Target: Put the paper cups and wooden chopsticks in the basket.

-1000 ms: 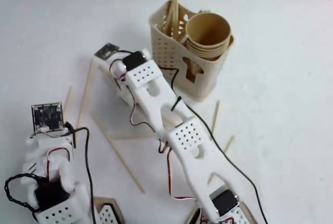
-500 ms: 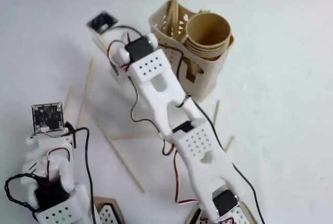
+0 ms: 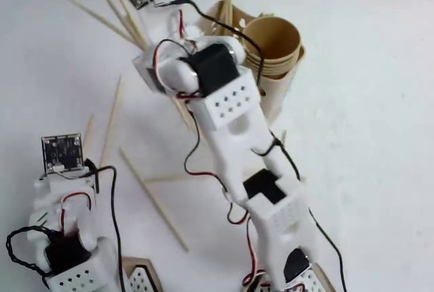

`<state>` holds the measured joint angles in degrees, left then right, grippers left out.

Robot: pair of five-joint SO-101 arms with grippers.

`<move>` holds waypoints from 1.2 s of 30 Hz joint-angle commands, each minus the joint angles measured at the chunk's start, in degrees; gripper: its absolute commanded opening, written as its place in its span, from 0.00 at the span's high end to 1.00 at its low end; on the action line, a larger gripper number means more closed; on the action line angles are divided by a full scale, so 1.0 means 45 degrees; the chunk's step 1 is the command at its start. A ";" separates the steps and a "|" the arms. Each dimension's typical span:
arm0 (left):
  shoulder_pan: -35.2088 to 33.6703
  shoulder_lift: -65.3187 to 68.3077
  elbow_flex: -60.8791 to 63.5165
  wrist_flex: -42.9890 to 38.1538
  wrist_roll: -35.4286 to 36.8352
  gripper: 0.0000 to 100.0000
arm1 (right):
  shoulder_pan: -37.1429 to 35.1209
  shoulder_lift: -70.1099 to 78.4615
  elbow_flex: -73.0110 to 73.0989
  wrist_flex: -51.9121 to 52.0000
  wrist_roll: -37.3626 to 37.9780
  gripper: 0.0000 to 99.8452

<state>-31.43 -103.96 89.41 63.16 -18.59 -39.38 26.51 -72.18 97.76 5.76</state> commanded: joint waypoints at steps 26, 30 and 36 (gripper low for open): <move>-0.0029 -0.0127 -0.0098 -0.0059 -0.0137 0.81 | 0.4366 -0.0791 -0.0352 -0.8274 -0.1133 0.98; -0.0029 -0.0127 -0.0098 -0.0059 -0.0137 0.81 | 0.4698 -0.0303 -0.0430 -0.8664 -0.1153 0.98; -0.0029 -0.0127 -0.0098 -0.0059 -0.0137 0.81 | 0.5148 0.0596 -0.0410 -0.8176 -0.1719 0.98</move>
<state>-31.43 -103.96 89.41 63.16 -18.59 -17.58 29.14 -72.26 60.13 0.40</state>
